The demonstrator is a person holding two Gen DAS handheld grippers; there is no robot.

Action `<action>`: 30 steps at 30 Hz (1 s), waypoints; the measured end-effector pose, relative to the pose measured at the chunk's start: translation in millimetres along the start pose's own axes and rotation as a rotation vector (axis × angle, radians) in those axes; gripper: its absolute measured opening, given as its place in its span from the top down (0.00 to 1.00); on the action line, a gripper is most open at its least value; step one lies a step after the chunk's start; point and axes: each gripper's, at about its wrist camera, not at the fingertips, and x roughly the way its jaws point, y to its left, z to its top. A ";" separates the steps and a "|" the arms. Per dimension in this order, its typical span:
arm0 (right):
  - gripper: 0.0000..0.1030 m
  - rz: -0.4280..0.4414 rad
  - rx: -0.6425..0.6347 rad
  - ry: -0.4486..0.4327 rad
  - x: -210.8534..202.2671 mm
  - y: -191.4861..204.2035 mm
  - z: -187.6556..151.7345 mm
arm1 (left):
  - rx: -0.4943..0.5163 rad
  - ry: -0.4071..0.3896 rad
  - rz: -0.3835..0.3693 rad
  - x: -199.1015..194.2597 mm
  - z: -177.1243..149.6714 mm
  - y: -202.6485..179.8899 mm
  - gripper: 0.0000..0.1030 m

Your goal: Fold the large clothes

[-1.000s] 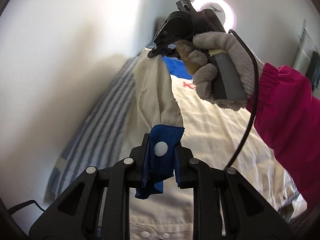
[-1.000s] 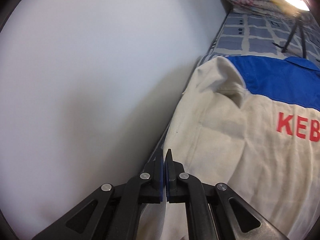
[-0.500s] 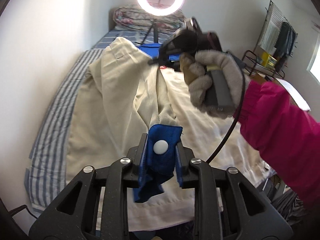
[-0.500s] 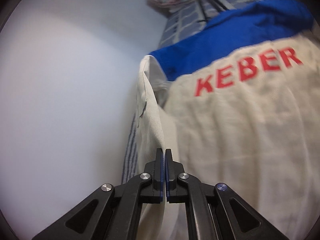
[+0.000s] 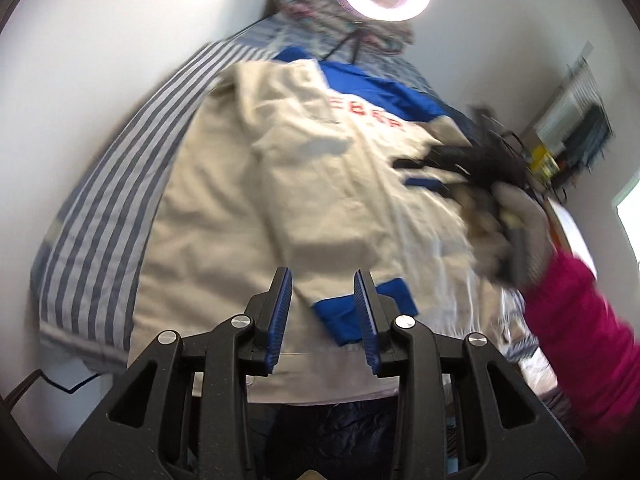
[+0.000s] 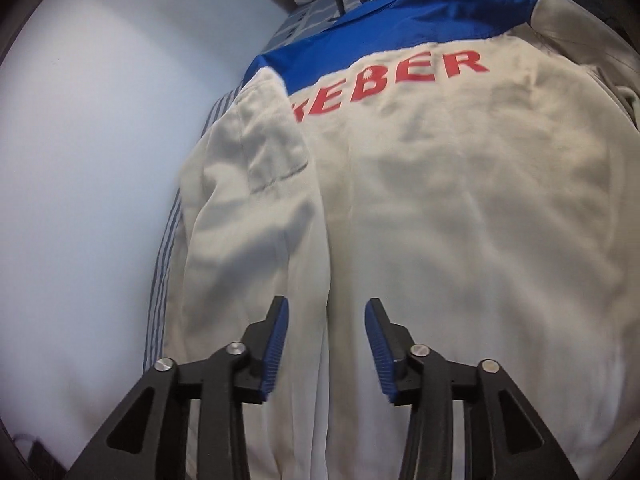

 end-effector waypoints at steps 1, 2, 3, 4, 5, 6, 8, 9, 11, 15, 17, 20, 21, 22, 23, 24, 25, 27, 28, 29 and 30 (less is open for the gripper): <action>0.47 0.002 -0.015 0.017 -1.9 0.5 -11.1 | -0.031 0.014 -0.008 3.9 1.5 7.1 0.69; 0.42 0.002 -0.032 0.041 -4.1 1.6 -25.9 | -0.053 0.026 -0.016 8.4 2.1 12.6 0.69; 0.41 -0.002 -0.048 0.069 -5.7 2.8 -41.4 | -0.087 0.042 -0.037 14.6 2.0 17.2 0.69; 0.41 -0.006 -0.061 0.099 -4.0 1.7 -54.2 | -0.108 0.057 -0.049 20.7 -0.2 20.8 0.69; 0.41 -0.013 -0.072 0.124 -2.5 2.8 -67.0 | -0.125 0.073 -0.055 26.7 -2.1 22.8 0.69; 0.41 -0.014 -0.075 0.138 -1.8 2.3 -77.9 | -0.140 0.091 -0.067 35.5 -2.9 23.9 0.69; 0.41 0.011 -0.065 0.165 0.2 0.0 -95.2 | -0.174 0.117 -0.078 52.0 -5.2 27.9 0.69; 0.42 0.026 -0.058 0.172 2.2 -2.2 -101.0 | -0.188 0.125 -0.084 57.7 -5.8 28.3 0.68; 0.43 0.044 -0.053 0.179 4.4 -2.6 -107.9 | -0.231 0.140 -0.095 68.1 -8.5 32.1 0.66; 0.52 0.050 -0.068 0.174 5.0 -1.0 -115.4 | -0.317 0.173 -0.137 82.2 -15.1 41.8 0.51; 0.52 0.051 -0.066 0.168 3.0 -1.0 -117.6 | -0.355 0.187 -0.153 88.8 -16.5 45.8 0.51; 0.52 0.049 -0.059 0.169 5.1 -1.1 -118.0 | -0.397 0.201 -0.174 97.2 -18.8 49.7 0.51; 0.52 0.048 -0.056 0.166 5.2 -0.9 -118.3 | -0.417 0.207 -0.184 100.5 -19.9 51.2 0.51; 0.52 0.046 -0.055 0.164 5.5 -0.7 -117.9 | -0.431 0.210 -0.191 103.1 -20.4 52.0 0.51; 0.52 0.044 -0.055 0.164 6.3 -0.2 -117.4 | -0.444 0.212 -0.197 106.0 -21.2 52.7 0.51; 0.52 0.042 -0.056 0.165 6.5 0.0 -117.6 | -0.453 0.213 -0.202 108.8 -21.8 52.8 0.51; 0.51 0.041 -0.058 0.165 6.8 0.3 -117.5 | -0.458 0.216 -0.209 111.3 -21.9 52.9 0.51; 0.50 0.044 -0.062 0.165 7.5 1.4 -118.0 | -0.457 0.215 -0.228 114.7 -21.1 50.7 0.54; 0.50 0.049 -0.065 0.166 7.6 1.7 -118.2 | -0.446 0.205 -0.222 115.6 -20.5 47.9 0.68; 0.56 0.060 -0.065 0.173 8.4 1.9 -119.3 | -0.423 0.201 -0.206 116.6 -19.4 43.9 0.78; 0.68 0.076 -0.063 0.184 10.4 2.5 -120.5 | -0.402 0.196 -0.187 116.8 -18.6 41.5 0.92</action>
